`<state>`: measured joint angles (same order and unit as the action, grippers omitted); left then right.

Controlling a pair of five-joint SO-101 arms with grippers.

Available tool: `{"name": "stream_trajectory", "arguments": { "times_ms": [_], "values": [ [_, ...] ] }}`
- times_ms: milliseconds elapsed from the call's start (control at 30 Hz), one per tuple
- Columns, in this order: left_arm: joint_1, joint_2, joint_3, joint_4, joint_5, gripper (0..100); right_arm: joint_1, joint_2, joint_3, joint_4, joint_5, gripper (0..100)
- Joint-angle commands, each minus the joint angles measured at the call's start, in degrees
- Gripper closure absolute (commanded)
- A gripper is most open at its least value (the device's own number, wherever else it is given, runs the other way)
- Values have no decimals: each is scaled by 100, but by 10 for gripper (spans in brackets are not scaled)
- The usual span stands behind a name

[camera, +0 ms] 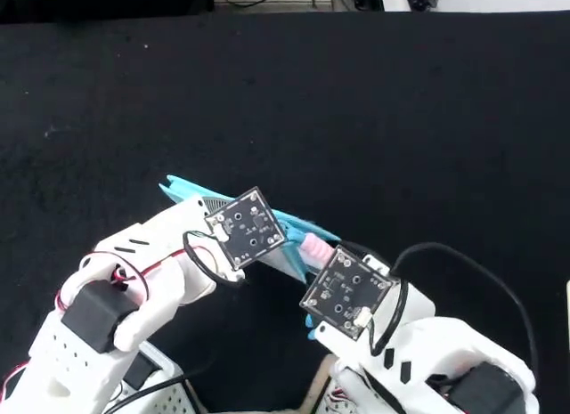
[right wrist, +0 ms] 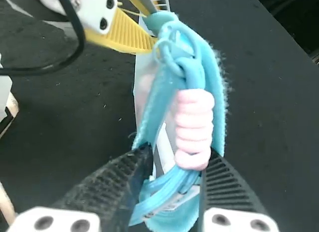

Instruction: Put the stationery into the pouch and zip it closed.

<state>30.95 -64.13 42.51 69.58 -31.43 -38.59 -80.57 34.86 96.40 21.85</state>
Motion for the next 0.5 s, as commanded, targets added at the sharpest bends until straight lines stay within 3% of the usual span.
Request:
{"name": "stream_trajectory", "arguments": {
  "times_ms": [0, 200, 367, 467],
  "values": [
    [66, 185, 110, 18, 114, 970, -290, 163, 356, -378, 105, 835],
    [75, 185, 92, 308, 88, 970, -290, 163, 734, -1002, 105, 986],
    [75, 185, 48, 800, 79, 970, -281, 224, 760, -1565, 123, 988],
    [13, 185, 48, 1160, 79, 970, -281, 224, 840, -1987, 554, 988]
  ]
}}
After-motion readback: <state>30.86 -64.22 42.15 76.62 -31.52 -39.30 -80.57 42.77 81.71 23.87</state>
